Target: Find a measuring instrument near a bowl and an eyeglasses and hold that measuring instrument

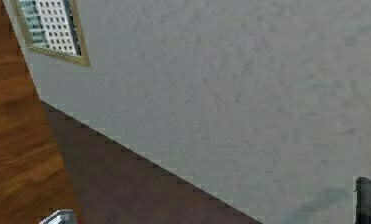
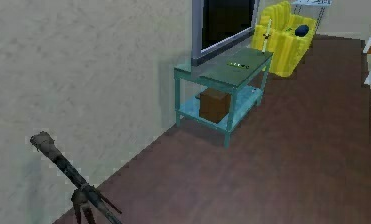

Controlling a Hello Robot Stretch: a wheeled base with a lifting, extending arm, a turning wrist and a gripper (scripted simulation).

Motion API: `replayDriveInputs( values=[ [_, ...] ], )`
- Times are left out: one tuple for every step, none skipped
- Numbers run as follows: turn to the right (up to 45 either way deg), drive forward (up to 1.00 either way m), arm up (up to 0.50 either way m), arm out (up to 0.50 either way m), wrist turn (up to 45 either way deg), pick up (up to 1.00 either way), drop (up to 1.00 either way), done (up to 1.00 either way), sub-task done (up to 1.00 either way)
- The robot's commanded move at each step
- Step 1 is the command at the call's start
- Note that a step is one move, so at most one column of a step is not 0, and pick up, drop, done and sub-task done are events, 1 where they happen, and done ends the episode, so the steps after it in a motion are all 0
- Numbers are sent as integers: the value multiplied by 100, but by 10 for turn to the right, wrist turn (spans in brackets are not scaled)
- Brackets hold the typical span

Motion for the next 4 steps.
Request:
replayDriveInputs(
  values=[
    [90, 0, 0, 0, 0, 0, 0, 0, 0],
    [0, 30, 0, 0, 0, 0, 0, 0, 0],
    [-450, 0, 0, 0, 0, 0, 0, 0, 0],
    [-120, 0, 0, 0, 0, 0, 0, 0, 0]
  ],
)
